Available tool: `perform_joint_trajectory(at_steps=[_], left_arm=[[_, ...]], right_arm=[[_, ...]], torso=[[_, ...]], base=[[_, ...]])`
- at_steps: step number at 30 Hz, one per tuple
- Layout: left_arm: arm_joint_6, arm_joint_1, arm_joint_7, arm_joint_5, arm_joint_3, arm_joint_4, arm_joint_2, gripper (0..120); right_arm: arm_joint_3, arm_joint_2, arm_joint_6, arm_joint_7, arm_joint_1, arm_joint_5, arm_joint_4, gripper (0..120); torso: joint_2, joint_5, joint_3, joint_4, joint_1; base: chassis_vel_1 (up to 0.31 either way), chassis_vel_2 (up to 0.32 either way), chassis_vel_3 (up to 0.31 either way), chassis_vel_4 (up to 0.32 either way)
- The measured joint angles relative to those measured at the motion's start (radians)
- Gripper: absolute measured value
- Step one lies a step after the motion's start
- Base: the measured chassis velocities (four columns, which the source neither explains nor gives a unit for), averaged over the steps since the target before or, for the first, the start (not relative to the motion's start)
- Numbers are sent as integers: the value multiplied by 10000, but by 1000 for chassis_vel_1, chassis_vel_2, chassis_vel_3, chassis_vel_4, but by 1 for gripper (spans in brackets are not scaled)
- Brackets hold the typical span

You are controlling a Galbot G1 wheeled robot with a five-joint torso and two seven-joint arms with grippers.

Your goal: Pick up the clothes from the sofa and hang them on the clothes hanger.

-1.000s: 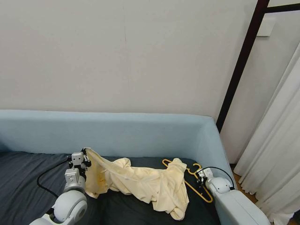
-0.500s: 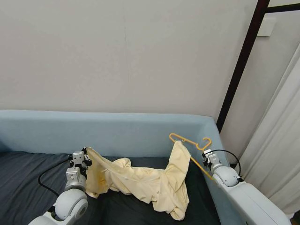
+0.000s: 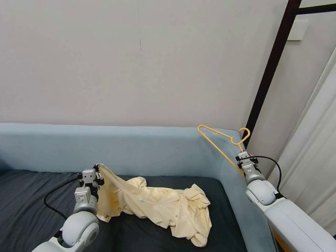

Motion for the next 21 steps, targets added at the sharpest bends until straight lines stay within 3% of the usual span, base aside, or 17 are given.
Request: perform_joint_trajectory(at_steps=[4,8,10,12,14,21], left_arm=[[21,-8,-14,-182,-31,-103,40,0],[52,-58,64,-657,20,-222,149,0],[28,-60,177,-870,31,-321,248,0],[27,-61,197,-918,31,-349,267,0],[33,-61,231,-1214,7,-588,378,0],[131,-105,262,-1607,-138,-1191,492,0]], right_arm=[[8,-436,511,-473,-500,-204,1306,4],[-167,-516,1710,-759,-1434,-1594,2154,4],[-268,-354,2706,-751,-2152,-2945,2306,4],[-282,-306,2921,-746,-2307,-3245,2311,4],[-350,-77,3925,-658,-3162,-4901,2321,4],[-1556,480,3775,249,-3880,-6513,2703,4]], torso=[[0,-2,0,-5,0],[0,1,0,-5,-1],[0,-2,0,-3,0],[1,0,0,-4,-1],[1,0,0,-4,-1],[0,-1,0,-3,-1]], base=[[0,0,0,0],[0,0,0,0],[0,0,0,0],[0,0,0,0],[0,0,0,0],[0,0,0,0]])
